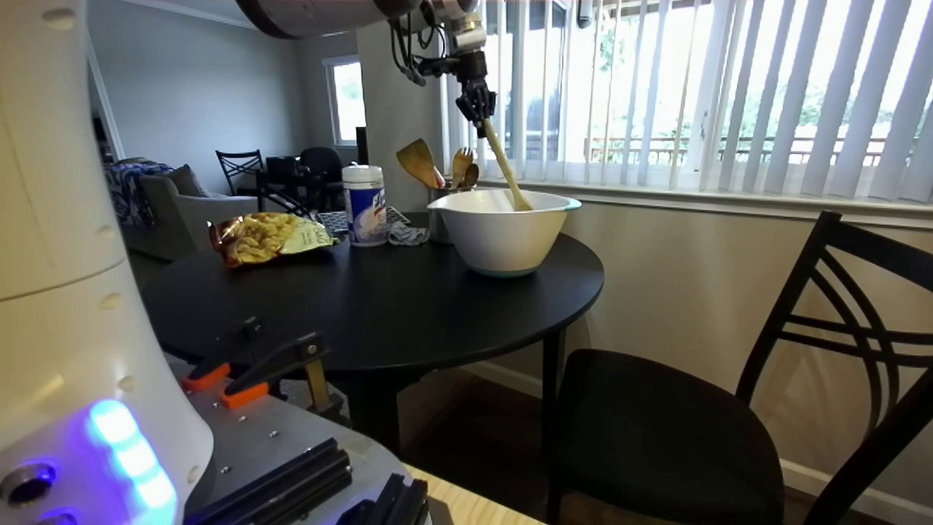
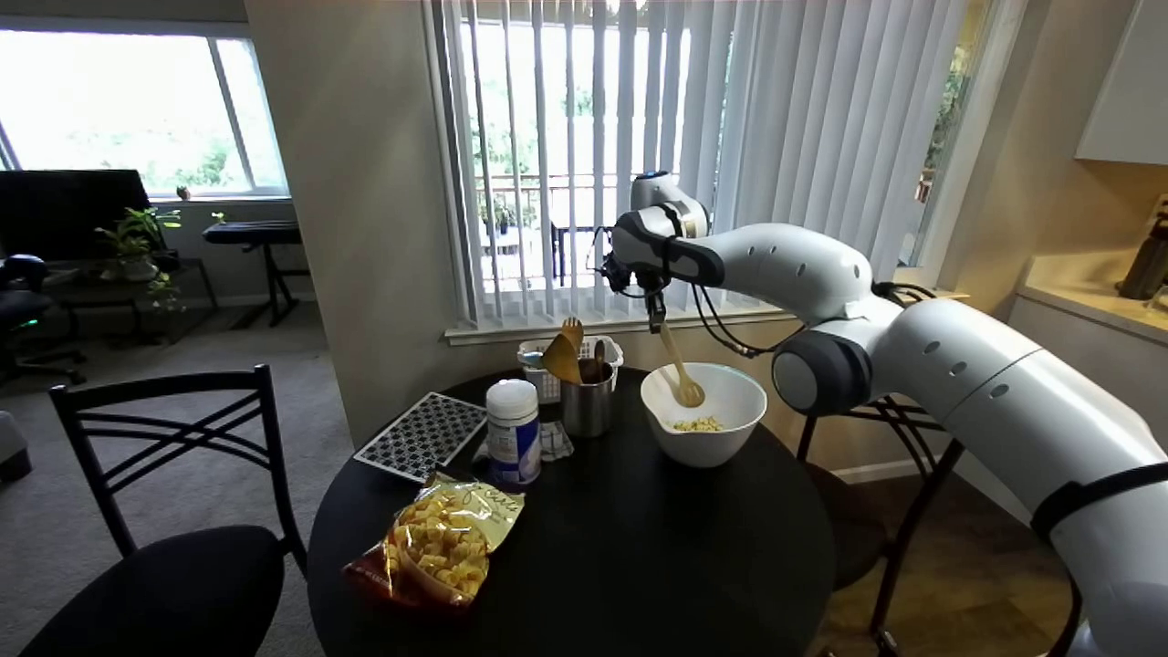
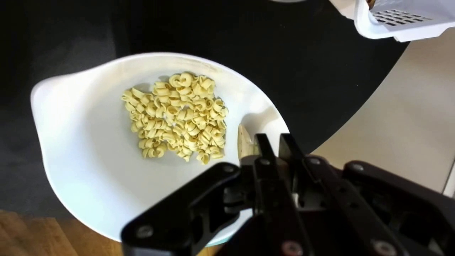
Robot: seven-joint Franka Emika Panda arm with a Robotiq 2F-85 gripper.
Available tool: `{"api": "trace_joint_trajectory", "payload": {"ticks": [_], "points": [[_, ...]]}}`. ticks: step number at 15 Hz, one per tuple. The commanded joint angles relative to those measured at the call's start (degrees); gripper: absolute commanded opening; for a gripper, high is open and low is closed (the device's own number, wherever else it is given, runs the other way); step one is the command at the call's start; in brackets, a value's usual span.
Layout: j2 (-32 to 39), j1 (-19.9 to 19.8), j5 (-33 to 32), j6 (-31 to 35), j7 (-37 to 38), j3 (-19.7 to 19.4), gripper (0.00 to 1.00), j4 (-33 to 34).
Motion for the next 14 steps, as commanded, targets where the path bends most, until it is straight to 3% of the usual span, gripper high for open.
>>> {"api": "trace_joint_trajectory", "payload": {"ticks": [1, 3, 5, 6, 7, 14], "points": [[-1.3, -1.4, 3.7, -0.9, 1.8, 2.5, 0.03, -1.0], [-0.7, -2.4, 6.1, -2.7, 1.6, 4.2, 0.03, 0.0], [-0.6, -2.8, 7.6, -3.7, 1.3, 5.1, 0.24, 0.0], [-0.7, -3.0, 8.2, -4.3, 0.9, 5.5, 0.39, 0.0], [-0.6, -3.1, 8.6, -4.7, 0.7, 5.8, 0.41, 0.0], [-0.5, -3.2, 9.1, -5.8, 0.3, 7.6, 0.85, 0.0]]}}
